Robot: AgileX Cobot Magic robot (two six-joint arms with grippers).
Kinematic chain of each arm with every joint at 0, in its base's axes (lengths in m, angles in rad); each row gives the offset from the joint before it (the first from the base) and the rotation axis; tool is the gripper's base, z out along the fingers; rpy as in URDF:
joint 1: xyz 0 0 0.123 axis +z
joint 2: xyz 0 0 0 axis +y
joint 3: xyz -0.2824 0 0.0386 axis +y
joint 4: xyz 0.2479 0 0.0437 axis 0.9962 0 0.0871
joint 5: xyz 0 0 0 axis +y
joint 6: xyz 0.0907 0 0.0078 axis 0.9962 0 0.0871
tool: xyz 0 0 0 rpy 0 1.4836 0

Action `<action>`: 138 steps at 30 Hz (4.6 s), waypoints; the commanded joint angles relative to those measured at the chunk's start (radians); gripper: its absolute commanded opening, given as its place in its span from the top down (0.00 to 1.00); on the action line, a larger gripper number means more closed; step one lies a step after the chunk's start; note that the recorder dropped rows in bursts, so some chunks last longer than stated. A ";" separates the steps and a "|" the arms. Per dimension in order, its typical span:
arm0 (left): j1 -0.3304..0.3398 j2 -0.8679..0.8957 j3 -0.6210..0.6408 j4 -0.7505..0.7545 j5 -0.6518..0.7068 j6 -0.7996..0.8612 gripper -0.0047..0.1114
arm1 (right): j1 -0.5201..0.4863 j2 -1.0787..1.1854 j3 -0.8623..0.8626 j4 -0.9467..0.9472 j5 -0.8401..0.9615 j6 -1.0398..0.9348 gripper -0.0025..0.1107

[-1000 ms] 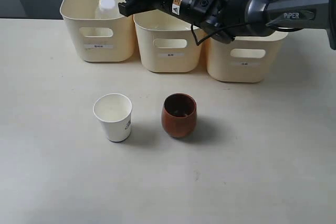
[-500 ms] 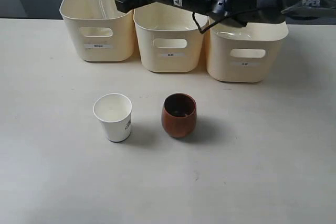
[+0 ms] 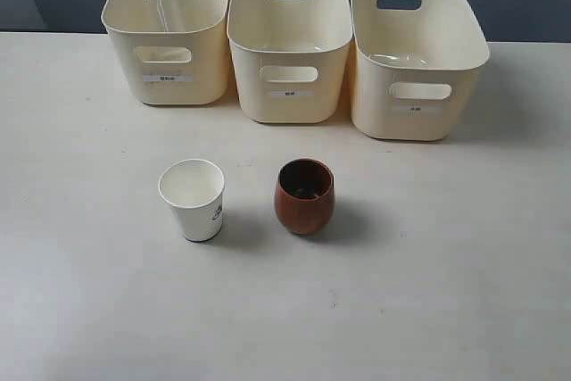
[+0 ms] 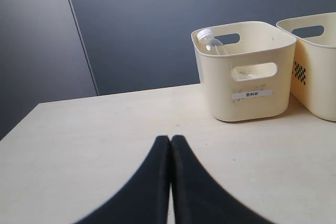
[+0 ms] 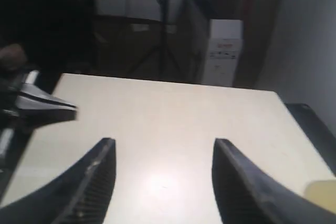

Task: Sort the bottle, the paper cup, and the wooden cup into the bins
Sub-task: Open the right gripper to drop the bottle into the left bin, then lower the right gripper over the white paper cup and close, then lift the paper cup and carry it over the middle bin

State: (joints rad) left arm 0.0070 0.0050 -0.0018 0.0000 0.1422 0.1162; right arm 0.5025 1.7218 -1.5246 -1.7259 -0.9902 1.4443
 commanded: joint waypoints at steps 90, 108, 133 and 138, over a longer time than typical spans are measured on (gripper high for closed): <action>0.000 -0.005 0.002 0.000 -0.008 -0.001 0.96 | 0.296 0.249 0.411 -0.019 0.643 -0.409 0.41; 0.000 -0.005 0.002 0.000 -0.008 -0.001 0.96 | 0.296 0.251 0.411 -0.019 0.678 -0.409 0.98; 0.000 -0.005 0.002 0.000 -0.008 -0.001 0.96 | 0.132 -0.212 0.411 0.093 0.918 -0.395 0.98; 0.000 -0.005 0.002 0.000 -0.008 -0.001 0.96 | 0.058 -0.210 0.407 0.146 0.820 -0.397 0.98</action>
State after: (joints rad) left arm 0.0070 0.0050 -0.0018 0.0000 0.1422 0.1162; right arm 0.5984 1.5114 -1.1082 -1.6176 -0.1117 1.0424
